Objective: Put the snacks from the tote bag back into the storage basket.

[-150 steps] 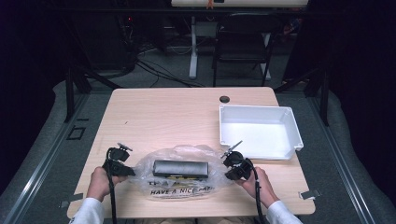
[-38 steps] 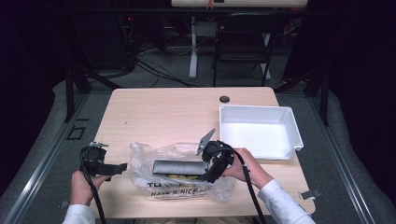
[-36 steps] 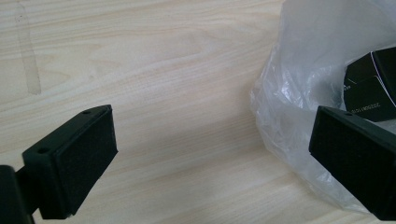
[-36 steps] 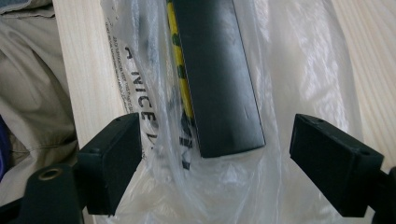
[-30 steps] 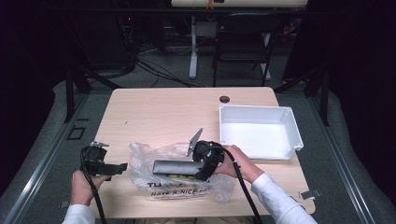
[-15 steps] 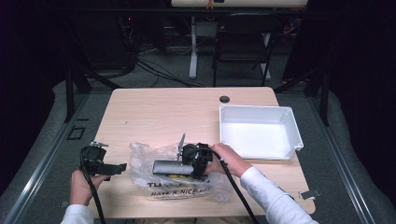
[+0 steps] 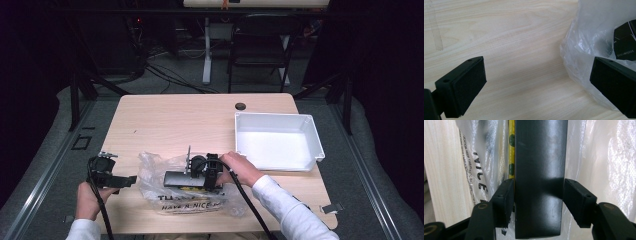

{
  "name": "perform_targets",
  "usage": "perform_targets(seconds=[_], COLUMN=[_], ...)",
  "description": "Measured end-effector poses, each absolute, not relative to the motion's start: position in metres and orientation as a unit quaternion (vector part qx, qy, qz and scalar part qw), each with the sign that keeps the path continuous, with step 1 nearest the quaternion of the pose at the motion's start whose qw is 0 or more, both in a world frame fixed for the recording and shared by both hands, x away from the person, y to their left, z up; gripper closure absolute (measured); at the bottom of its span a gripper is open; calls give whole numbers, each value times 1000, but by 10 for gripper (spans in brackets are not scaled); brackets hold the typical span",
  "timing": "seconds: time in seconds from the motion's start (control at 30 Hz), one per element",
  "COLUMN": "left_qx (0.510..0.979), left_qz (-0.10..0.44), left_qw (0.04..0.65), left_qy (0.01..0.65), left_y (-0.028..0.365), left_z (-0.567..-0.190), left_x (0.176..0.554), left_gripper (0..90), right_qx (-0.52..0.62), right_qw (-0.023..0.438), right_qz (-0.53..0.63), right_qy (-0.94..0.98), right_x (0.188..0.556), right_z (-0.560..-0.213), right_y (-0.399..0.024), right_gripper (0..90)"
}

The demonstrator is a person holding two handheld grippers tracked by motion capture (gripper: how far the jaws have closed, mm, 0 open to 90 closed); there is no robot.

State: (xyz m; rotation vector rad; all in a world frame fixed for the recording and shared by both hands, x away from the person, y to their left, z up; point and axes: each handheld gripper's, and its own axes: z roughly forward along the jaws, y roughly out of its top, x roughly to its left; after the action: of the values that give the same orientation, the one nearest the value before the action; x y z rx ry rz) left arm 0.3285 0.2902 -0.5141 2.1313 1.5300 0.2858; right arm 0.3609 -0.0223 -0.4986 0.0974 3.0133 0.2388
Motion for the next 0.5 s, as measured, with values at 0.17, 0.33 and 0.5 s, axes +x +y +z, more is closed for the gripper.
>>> perform_targets(seconds=[0.17, 0.33, 0.5], left_qx=[781, 782, 784], left_qz=[107, 105, 104], left_qw=[249, 249, 248], left_qy=[562, 562, 560], left_y=[290, 291, 289], left_z=[-514, -515, -515], left_x=[328, 329, 329], left_gripper=[2, 2, 2], right_qx=[27, 29, 27], right_qw=[53, 45, 42], right_qz=[57, 53, 44], right_qy=[997, 997, 998], right_x=[363, 365, 367], right_z=[-505, -509, -511], right_y=[-17, -14, -13], right_gripper=[402, 401, 398])
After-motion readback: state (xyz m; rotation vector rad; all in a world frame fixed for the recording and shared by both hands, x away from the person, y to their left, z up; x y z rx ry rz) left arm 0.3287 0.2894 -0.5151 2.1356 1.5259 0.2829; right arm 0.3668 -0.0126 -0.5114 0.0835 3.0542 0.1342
